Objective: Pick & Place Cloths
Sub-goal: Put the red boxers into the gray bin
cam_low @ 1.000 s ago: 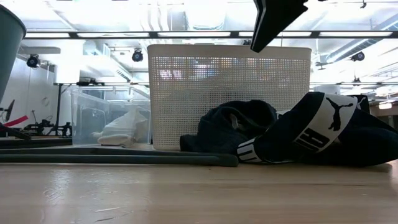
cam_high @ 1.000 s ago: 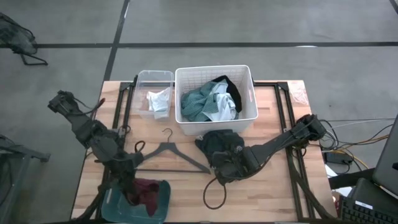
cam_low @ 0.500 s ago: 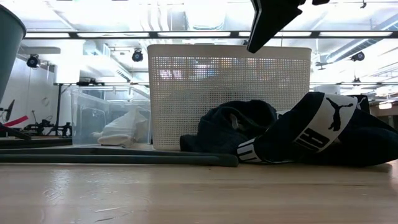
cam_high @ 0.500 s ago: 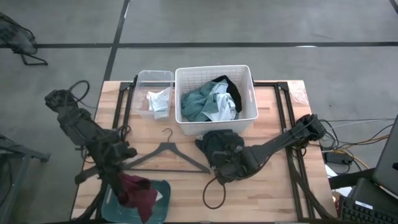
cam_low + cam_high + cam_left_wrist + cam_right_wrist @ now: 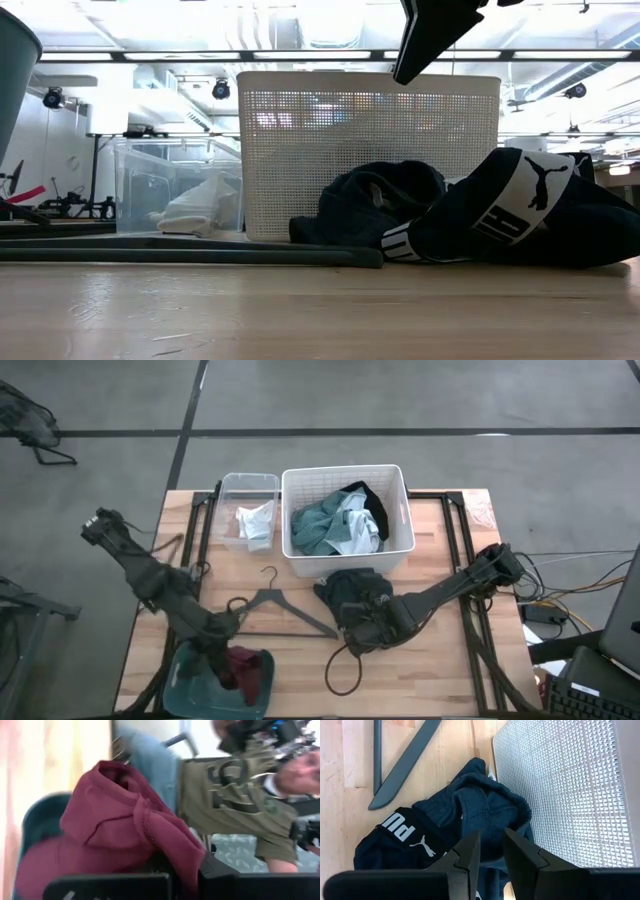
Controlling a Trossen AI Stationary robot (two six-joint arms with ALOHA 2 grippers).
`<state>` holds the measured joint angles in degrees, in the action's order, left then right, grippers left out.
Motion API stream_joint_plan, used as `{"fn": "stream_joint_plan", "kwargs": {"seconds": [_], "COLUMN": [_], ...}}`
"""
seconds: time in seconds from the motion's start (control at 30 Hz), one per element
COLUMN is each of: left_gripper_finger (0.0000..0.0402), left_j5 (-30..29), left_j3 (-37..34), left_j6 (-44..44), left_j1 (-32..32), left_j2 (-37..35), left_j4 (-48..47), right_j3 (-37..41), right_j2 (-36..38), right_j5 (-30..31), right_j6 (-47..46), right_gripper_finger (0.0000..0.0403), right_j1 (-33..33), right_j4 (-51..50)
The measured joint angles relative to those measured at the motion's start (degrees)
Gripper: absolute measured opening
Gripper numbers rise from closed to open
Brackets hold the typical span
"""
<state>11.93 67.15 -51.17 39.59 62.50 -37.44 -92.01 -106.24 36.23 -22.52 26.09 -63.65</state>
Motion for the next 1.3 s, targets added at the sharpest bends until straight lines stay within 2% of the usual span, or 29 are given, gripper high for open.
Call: {"fn": "stream_joint_plan", "kwargs": {"seconds": [0.4,0.6,0.9,0.97,1.07,1.3], "left_gripper_finger": [0.0017,0.0021,0.0093,0.0108,0.0120,0.0120], "left_j5": [0.73,1.98,4.24,6.64,10.76,11.38], "left_j3": [-16.08,-22.96,-27.99,-28.29,-28.30,-28.30], "left_j6": [-11.47,-13.89,-11.16,-10.72,-12.24,-24.04], "left_j1": [0.28,0.31,0.48,0.48,0.44,0.50], "left_j2": [5.09,6.69,6.57,6.47,5.74,4.85], "left_j4": [5.16,16.18,35.67,38.09,38.73,31.30], "right_j3": [0.20,0.20,0.20,0.20,0.20,0.20], "right_j2": [0.00,0.00,-0.02,-0.02,-0.02,-0.02], "right_j5": [-0.02,-0.03,-0.04,-0.04,-0.04,-0.07], "right_j6": [0.00,0.00,0.00,0.00,0.00,0.00], "right_gripper_finger": [0.0102,0.0083,0.0052,0.0048,0.0044,0.0050], "right_j1": [0.00,0.00,0.00,0.00,0.00,0.00], "right_j4": [1.39,1.42,1.50,1.53,1.68,1.85]}}
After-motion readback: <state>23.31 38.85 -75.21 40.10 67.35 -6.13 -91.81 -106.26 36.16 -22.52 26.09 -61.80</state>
